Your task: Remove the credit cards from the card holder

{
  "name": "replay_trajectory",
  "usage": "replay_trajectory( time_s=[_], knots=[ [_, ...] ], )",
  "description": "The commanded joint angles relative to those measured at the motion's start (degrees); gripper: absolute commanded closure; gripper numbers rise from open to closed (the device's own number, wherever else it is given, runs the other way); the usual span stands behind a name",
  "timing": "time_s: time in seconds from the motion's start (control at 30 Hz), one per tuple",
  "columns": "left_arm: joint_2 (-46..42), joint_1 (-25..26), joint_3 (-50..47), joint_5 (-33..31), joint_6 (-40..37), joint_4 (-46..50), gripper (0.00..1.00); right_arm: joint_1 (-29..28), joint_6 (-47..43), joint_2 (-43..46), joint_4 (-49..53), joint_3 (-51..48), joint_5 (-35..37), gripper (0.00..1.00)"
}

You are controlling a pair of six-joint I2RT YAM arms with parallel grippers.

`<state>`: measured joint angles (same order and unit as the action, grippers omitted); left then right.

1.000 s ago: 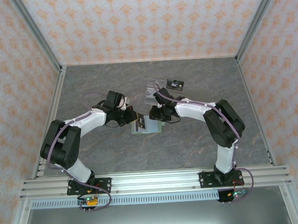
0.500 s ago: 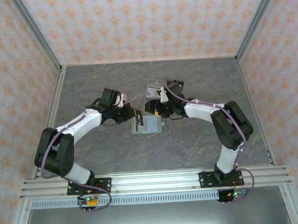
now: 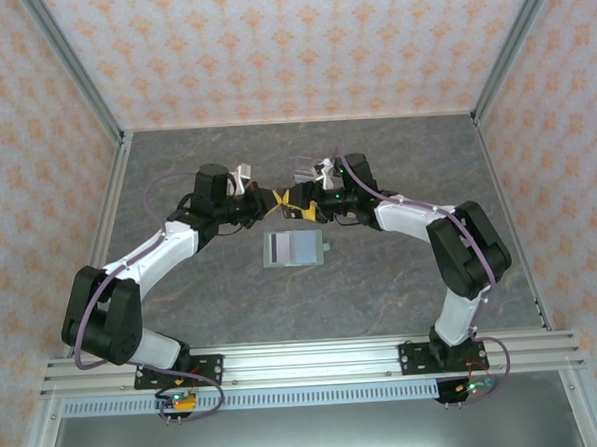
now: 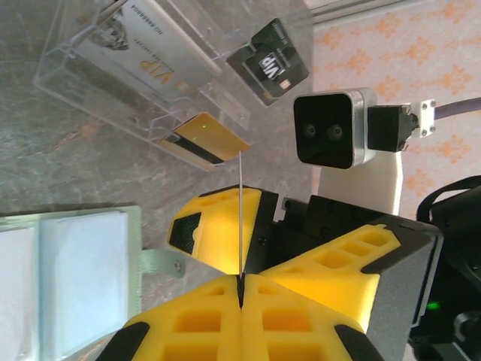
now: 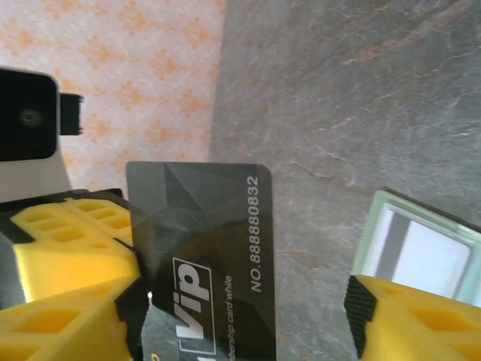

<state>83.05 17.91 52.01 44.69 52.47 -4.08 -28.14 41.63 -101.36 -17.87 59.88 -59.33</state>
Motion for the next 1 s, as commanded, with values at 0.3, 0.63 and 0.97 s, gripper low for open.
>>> replay_trajectory(
  time_s=[0.3,0.63,0.97],
  knots=[
    [-1.71,0.01,-2.18,2.12,5.35,-6.82,1.0,1.7,3.6,7.42,-9.13,-1.43,-4.22,0.7],
    [-1.88,0.01,-1.05,-4.92,4.75,1.49,0.65,4.05,-16.54,13.71,16.11,2.17,7.08,1.0],
    [-2.65,-0.42,6.11,-26.06,-11.06,27.89,0.13,6.39,-45.74,17.61,33.55,9.63,28.52,1.0]
  ],
)
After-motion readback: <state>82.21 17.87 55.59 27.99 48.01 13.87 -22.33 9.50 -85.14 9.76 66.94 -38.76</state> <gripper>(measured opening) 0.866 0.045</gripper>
